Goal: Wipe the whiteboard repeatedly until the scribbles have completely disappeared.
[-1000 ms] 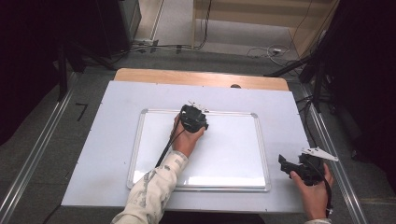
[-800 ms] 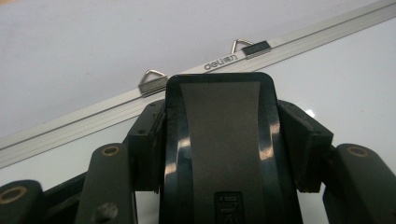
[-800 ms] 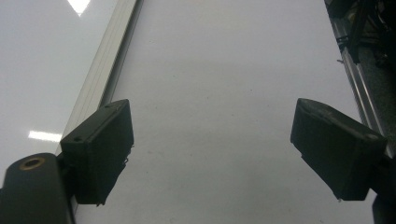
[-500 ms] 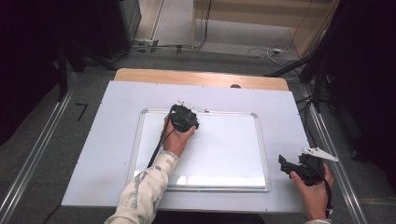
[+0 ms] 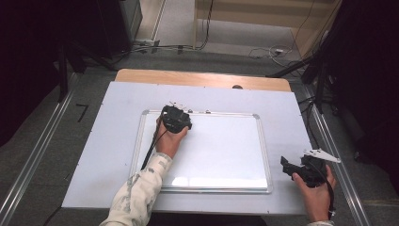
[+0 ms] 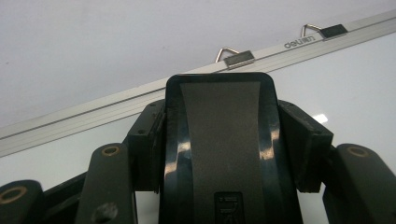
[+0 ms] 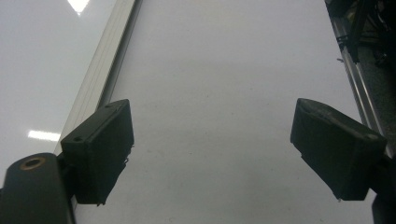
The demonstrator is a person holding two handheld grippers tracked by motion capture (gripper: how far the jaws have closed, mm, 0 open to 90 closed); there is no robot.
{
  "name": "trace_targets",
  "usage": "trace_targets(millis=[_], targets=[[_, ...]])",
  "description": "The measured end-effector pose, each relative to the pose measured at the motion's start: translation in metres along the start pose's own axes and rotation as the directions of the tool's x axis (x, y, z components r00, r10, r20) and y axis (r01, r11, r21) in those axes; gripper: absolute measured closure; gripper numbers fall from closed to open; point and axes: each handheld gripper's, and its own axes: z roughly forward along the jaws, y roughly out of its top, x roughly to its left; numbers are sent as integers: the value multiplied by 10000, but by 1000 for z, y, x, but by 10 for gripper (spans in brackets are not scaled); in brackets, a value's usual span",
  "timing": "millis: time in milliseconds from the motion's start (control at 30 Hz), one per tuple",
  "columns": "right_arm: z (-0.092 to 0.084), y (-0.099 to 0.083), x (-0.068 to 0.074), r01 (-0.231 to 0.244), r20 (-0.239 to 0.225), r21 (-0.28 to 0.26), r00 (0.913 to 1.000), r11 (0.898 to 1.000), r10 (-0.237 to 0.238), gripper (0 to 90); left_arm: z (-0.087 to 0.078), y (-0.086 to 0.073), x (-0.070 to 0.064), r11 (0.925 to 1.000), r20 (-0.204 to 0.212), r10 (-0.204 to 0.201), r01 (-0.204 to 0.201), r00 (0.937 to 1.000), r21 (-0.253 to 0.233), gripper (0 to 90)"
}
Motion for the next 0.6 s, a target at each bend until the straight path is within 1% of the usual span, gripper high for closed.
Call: trace_targets(millis=[200, 400, 600], targets=[[0, 0, 0, 7, -1, 4, 10000, 10000, -7, 120, -2, -2, 7, 10000, -70, -98, 98, 9999, 11, 410], [0, 0, 0, 5, 24, 8, 10000, 10000, -5, 120, -5, -5, 18, 9997, -174, -224, 224, 9996, 16, 410], [-1, 0, 0, -34, 48, -13, 10000, 10000, 34, 120, -7, -6, 23, 9989, -356, -462, 466, 9983, 106, 409]])
